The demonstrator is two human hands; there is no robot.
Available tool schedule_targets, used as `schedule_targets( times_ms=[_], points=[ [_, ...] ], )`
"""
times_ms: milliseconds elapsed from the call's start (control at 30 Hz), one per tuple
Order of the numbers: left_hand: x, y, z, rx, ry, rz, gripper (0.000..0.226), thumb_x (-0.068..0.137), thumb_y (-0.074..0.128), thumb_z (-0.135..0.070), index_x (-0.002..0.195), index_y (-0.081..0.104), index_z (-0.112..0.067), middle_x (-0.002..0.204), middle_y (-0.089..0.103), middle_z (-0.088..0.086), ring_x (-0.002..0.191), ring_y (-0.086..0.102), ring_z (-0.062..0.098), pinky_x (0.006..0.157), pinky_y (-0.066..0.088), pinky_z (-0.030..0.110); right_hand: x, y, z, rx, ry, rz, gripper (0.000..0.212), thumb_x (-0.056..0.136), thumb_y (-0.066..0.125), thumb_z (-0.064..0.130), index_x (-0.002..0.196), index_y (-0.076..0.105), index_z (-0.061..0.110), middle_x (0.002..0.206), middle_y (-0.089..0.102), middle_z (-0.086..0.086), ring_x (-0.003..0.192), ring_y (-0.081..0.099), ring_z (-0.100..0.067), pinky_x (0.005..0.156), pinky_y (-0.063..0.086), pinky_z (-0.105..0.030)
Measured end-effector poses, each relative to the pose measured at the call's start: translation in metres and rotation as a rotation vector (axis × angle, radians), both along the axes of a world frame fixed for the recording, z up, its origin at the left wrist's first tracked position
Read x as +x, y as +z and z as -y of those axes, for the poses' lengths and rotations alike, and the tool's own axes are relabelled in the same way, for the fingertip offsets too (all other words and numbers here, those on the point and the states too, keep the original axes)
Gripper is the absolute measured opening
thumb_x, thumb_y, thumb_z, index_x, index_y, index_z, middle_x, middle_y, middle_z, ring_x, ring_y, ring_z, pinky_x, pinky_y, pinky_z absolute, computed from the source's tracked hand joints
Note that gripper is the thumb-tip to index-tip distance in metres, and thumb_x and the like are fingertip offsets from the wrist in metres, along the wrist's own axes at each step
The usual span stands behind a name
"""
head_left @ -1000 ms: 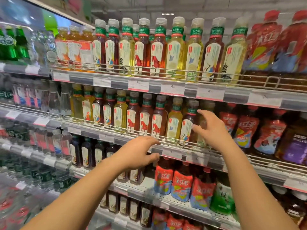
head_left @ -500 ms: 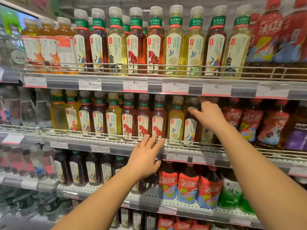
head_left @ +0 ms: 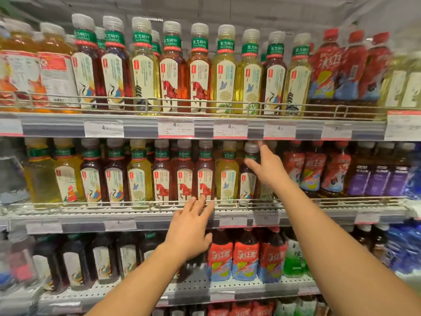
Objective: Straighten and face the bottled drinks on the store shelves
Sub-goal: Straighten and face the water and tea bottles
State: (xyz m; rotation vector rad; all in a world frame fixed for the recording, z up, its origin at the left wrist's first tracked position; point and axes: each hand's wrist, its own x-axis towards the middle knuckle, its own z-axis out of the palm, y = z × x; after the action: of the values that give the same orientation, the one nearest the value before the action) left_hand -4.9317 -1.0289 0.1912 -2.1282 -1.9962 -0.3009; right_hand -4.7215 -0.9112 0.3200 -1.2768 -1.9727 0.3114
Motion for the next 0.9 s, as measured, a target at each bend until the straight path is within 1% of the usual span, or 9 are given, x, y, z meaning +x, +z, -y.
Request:
schedule_targets(
  times_ms=[133,233,300,400,500,600,667,733,900],
  points=[
    [-0.003,0.004,-0.002,-0.015,-0.021,0.042,0.085,0.093,0.054,-0.052,0.161,0.005,-0.034,0.17,-0.002,-0.003,0.156,-0.001,0.025,0.122,0.023,0.054,0.003,-0.003,0.008,0.07,0.042,-0.035,0.06,0.099,0.065,0.032,0.15,0.035,0.023,0.133,0.062,-0.012,0.109,0.06,-0.029,0.085,0.042,-0.032],
    [-0.008,0.009,0.0,-0.039,-0.069,0.119,0.078,0.094,0.054,-0.05,0.16,0.017,-0.032,0.17,0.003,-0.005,0.156,0.001,0.021,0.122,0.025,0.048,0.01,-0.005,0.009,0.115,0.075,-0.031,0.059,0.096,0.069,0.032,0.146,0.038,0.032,0.139,0.059,-0.004,0.114,0.059,-0.033,0.086,0.038,-0.032],
    [-0.014,0.018,0.005,-0.025,-0.093,0.195,0.069,0.096,0.056,-0.046,0.158,0.029,-0.032,0.168,0.014,-0.005,0.155,0.011,0.019,0.122,0.025,0.041,0.012,-0.006,0.013,0.121,0.079,-0.032,0.058,0.094,0.071,0.031,0.143,0.04,0.034,0.138,0.059,-0.003,0.112,0.059,-0.034,0.084,0.038,-0.033],
    [-0.029,0.038,0.015,0.084,-0.072,0.228,0.056,0.095,0.056,-0.043,0.148,0.048,-0.027,0.158,0.04,-0.003,0.146,0.034,0.018,0.118,0.034,0.038,0.012,-0.006,0.018,0.14,0.062,-0.01,0.057,0.089,0.077,0.033,0.138,0.048,0.03,0.131,0.065,-0.004,0.115,0.059,-0.035,0.09,0.047,-0.04],
    [-0.05,0.058,0.023,0.197,-0.034,0.216,0.046,0.095,0.057,-0.039,0.14,0.056,-0.025,0.144,0.055,-0.008,0.131,0.051,0.015,0.108,0.046,0.037,0.016,-0.007,0.025,0.178,0.057,0.026,0.047,0.083,0.082,0.036,0.12,0.054,0.031,0.117,0.07,-0.002,0.107,0.062,-0.035,0.09,0.051,-0.047],
    [-0.077,0.081,0.027,0.31,0.048,0.288,0.046,0.094,0.06,-0.031,0.139,0.055,-0.025,0.143,0.055,-0.006,0.12,0.057,0.012,0.102,0.05,0.033,0.021,-0.011,0.037,0.213,0.088,0.019,0.045,0.081,0.085,0.03,0.115,0.056,0.03,0.108,0.072,0.0,0.098,0.065,-0.029,0.085,0.053,-0.045],
    [-0.097,0.098,0.025,0.399,0.138,0.35,0.054,0.093,0.062,-0.028,0.144,0.049,-0.023,0.15,0.049,-0.002,0.132,0.051,0.018,0.109,0.046,0.042,0.025,-0.012,0.046,0.255,0.109,0.007,0.046,0.081,0.085,0.028,0.116,0.056,0.029,0.105,0.072,0.001,0.097,0.066,-0.029,0.084,0.054,-0.048],
    [-0.113,0.115,0.021,0.451,0.23,0.39,0.06,0.093,0.063,-0.028,0.149,0.043,-0.02,0.152,0.046,0.003,0.135,0.048,0.025,0.109,0.044,0.047,0.027,-0.008,0.056,0.301,0.132,0.009,0.047,0.08,0.086,0.026,0.117,0.057,0.027,0.104,0.072,0.0,0.096,0.066,-0.029,0.083,0.054,-0.048],
    [-0.135,0.139,0.005,0.322,0.423,0.36,0.063,0.092,0.06,-0.033,0.149,0.038,-0.016,0.133,0.055,0.017,0.112,0.06,0.037,0.085,0.055,0.044,0.027,0.008,0.08,0.373,0.191,0.047,0.049,0.08,0.085,0.024,0.118,0.056,0.03,0.102,0.071,0.0,0.089,0.065,-0.026,0.078,0.055,-0.048]
  ],
)
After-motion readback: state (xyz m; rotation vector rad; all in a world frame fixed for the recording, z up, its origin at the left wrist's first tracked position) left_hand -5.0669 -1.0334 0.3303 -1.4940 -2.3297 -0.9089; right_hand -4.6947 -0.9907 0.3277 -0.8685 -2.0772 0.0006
